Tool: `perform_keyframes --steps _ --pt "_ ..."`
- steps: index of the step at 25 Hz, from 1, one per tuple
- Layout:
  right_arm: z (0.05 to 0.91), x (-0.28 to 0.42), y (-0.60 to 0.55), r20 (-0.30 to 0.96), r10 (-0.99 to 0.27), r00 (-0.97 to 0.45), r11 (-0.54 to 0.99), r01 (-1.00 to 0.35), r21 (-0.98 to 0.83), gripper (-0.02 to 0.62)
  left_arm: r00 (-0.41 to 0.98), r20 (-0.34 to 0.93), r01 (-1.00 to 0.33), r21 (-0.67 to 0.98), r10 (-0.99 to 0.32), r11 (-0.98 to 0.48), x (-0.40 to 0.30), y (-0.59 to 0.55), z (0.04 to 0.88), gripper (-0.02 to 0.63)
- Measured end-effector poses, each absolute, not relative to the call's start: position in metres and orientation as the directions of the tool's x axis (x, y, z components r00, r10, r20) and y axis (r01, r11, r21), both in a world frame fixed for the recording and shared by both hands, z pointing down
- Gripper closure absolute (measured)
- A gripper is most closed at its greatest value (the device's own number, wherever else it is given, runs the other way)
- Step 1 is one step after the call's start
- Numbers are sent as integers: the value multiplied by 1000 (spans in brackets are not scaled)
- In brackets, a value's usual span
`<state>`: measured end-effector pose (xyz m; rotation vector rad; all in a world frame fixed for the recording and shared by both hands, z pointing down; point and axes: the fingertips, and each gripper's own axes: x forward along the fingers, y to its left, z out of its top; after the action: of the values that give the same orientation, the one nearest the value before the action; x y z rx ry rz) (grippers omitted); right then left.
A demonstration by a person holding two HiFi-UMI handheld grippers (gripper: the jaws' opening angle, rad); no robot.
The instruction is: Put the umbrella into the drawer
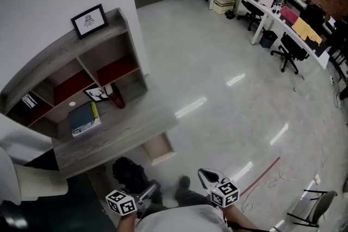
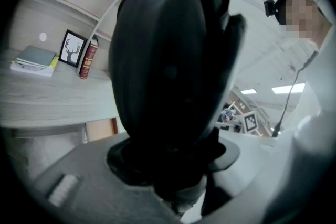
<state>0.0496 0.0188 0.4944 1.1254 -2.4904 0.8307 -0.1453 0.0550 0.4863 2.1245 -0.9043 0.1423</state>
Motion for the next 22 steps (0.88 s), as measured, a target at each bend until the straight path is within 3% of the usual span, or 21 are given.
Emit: perform_keyframes --steps 22 --pt "560 54 -14 488 -552 -676 456 -735 -502 589 754 497 -651 654 -429 -386 -109 8 555 360"
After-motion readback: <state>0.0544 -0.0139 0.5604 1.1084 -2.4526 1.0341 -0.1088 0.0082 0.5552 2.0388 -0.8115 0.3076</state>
